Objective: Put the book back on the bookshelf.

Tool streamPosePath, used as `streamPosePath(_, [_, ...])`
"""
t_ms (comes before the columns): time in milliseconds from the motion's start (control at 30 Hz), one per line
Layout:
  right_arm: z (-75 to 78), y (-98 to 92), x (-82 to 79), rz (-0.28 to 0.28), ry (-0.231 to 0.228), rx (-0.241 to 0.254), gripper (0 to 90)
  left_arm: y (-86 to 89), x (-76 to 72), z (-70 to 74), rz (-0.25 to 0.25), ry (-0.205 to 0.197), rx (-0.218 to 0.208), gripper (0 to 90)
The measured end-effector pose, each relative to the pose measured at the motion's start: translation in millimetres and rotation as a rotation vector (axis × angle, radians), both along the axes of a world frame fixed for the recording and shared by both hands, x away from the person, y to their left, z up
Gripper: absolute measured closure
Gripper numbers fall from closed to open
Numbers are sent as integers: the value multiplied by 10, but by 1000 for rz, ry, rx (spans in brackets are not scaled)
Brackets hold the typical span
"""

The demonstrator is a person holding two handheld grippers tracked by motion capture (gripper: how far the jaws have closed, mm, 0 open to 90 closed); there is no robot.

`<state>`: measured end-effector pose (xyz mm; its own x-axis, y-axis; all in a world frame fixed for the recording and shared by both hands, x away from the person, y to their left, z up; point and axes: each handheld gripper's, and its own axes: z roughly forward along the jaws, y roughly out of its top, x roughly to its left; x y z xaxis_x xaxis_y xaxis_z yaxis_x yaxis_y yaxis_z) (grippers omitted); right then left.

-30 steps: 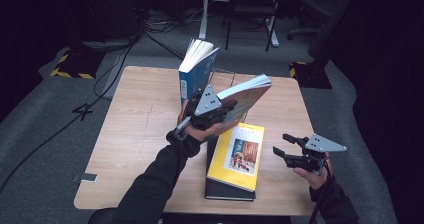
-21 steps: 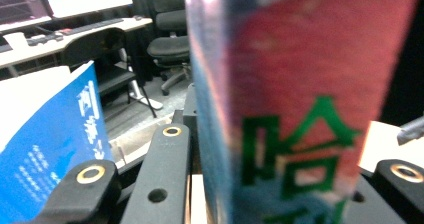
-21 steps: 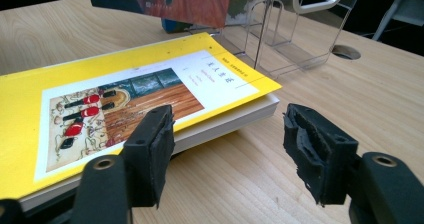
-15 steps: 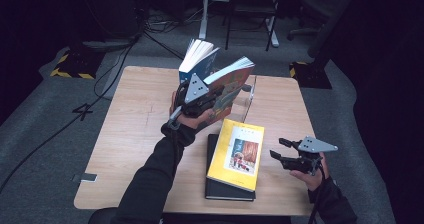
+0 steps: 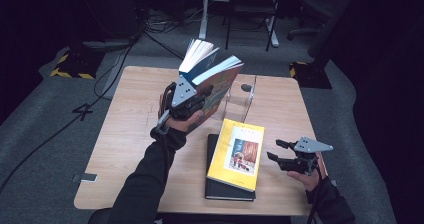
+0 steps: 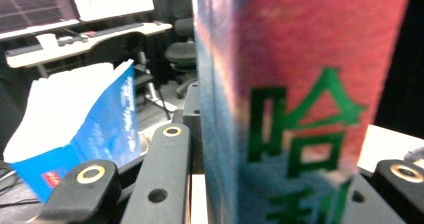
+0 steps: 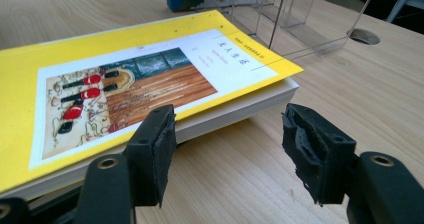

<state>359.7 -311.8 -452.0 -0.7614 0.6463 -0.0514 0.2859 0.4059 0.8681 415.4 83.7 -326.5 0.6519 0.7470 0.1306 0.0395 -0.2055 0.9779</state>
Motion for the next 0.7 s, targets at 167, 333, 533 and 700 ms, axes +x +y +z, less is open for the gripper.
streamPosePath(167, [-11,-5,6,0,3,-1,387,-162,172,-4,35,22,-5,738])
streamPosePath(333, [-19,-15,7,-5,4,-4,386,-407,400,-50,113,48,24,738])
streamPosePath(533, [-24,-27,9,-7,4,-2,384,-554,680,-139,186,80,7,738])
streamPosePath(700, [-22,-41,10,-10,0,-1,384,-631,871,-232,243,90,28,738])
